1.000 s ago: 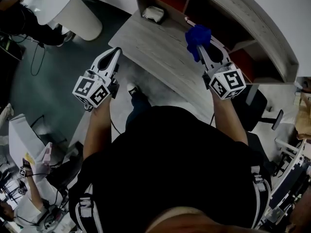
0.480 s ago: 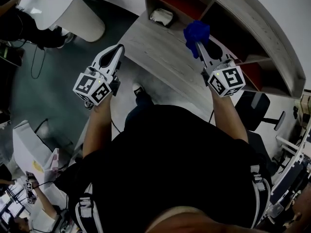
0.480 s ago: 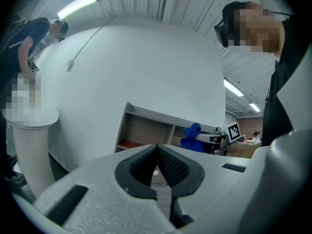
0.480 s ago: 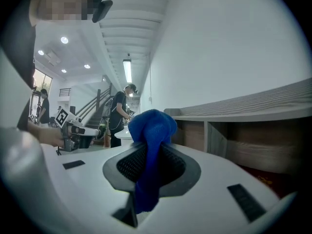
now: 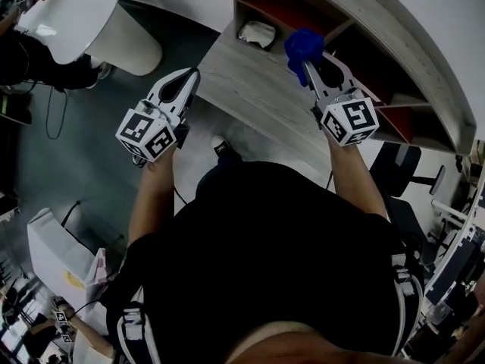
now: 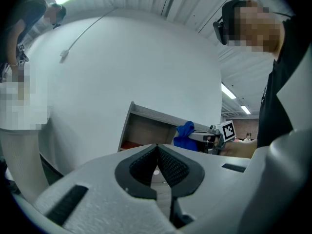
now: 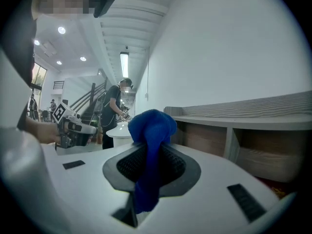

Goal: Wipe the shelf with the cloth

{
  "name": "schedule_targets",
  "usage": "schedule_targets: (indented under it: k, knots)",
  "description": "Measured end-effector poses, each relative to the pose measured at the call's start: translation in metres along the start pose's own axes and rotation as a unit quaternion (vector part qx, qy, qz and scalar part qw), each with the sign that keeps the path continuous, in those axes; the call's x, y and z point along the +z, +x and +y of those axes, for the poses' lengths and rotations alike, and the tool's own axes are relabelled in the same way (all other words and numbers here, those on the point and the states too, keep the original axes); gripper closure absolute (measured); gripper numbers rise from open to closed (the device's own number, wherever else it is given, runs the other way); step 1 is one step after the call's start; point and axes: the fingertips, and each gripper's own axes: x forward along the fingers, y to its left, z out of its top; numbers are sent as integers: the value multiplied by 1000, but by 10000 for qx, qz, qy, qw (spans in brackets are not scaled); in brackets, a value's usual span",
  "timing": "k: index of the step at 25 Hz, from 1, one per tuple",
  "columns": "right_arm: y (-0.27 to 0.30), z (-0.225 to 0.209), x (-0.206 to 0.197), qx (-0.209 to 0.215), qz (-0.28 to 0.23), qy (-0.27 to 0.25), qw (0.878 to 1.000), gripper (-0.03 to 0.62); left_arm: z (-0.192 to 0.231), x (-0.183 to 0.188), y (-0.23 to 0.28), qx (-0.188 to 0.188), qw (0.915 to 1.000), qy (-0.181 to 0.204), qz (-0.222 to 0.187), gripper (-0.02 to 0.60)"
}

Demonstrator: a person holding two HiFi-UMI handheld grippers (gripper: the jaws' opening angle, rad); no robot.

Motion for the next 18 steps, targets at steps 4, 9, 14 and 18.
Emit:
schedule_targets:
  k: [4, 9, 14, 18]
  knots:
    - [21, 12, 4, -73, 43, -21, 10000, 528, 16, 8, -8, -120, 9998, 148, 97, 565]
    - [46, 20, 9, -184, 69, -49, 9998, 528, 49, 14, -20, -93, 9998, 120, 138, 565]
    - [68, 23, 15, -353, 108, -161, 9992, 528, 73, 21, -22, -182, 9996, 145, 168, 565]
    - [84, 20, 19, -486, 176, -271, 9983, 528, 87, 26, -19, -302, 9992, 185, 181, 565]
